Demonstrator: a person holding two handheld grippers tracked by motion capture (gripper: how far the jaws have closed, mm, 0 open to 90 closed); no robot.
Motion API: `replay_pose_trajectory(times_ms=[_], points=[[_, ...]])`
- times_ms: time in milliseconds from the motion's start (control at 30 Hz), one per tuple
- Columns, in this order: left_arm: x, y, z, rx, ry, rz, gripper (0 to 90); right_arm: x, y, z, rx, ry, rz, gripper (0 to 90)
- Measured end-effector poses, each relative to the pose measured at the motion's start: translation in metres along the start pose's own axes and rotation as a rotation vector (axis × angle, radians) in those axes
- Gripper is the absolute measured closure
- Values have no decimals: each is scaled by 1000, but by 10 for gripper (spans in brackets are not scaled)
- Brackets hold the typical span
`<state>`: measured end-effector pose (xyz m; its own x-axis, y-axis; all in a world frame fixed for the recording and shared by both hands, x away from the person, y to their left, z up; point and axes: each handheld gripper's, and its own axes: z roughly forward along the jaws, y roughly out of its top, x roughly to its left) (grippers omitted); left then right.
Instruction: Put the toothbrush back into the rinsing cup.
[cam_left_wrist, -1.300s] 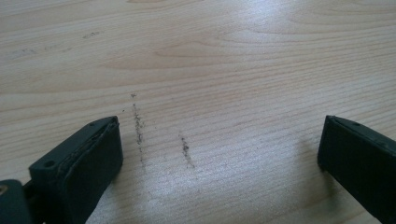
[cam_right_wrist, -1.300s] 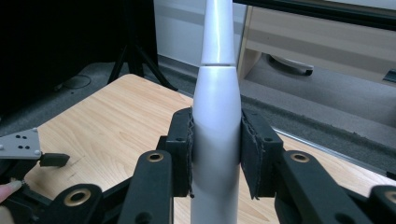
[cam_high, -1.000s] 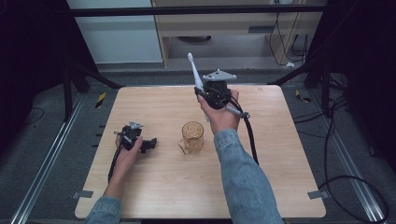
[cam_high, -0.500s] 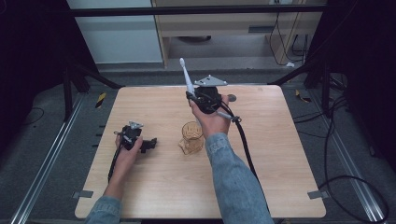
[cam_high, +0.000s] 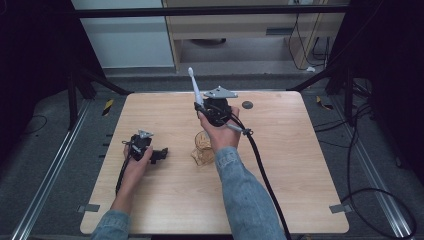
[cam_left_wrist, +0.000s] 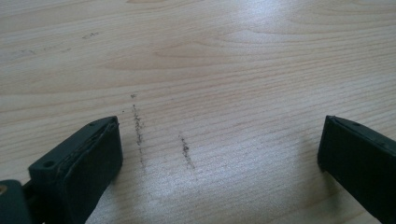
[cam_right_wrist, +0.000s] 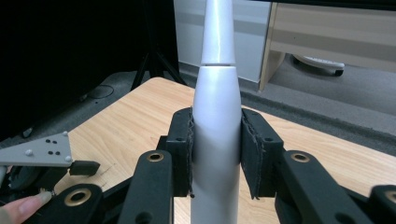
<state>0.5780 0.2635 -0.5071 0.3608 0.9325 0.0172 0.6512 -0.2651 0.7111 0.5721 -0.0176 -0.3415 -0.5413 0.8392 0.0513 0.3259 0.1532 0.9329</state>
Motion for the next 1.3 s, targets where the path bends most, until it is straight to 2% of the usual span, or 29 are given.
replay_pose_trajectory(times_ms=[167, 333, 433, 667, 933, 1300], points=[[0, 0, 0, 0, -1, 1, 0, 4, -13, 7, 5, 4, 14, 668], [0, 0, 0, 0, -2, 1, 0, 5, -27, 11, 10, -12, 22, 668], [0, 0, 0, 0, -3, 1, 0, 4, -31, 11, 6, -12, 41, 668], [0, 0, 0, 2, -3, 4, 0, 4, -39, 12, 11, -15, 47, 668], [1, 0, 0, 1, -6, 6, 0, 3, -55, 14, 23, -18, 90, 668], [1, 0, 0, 1, -8, 7, 0, 4, -67, 17, 42, -27, 78, 667]])
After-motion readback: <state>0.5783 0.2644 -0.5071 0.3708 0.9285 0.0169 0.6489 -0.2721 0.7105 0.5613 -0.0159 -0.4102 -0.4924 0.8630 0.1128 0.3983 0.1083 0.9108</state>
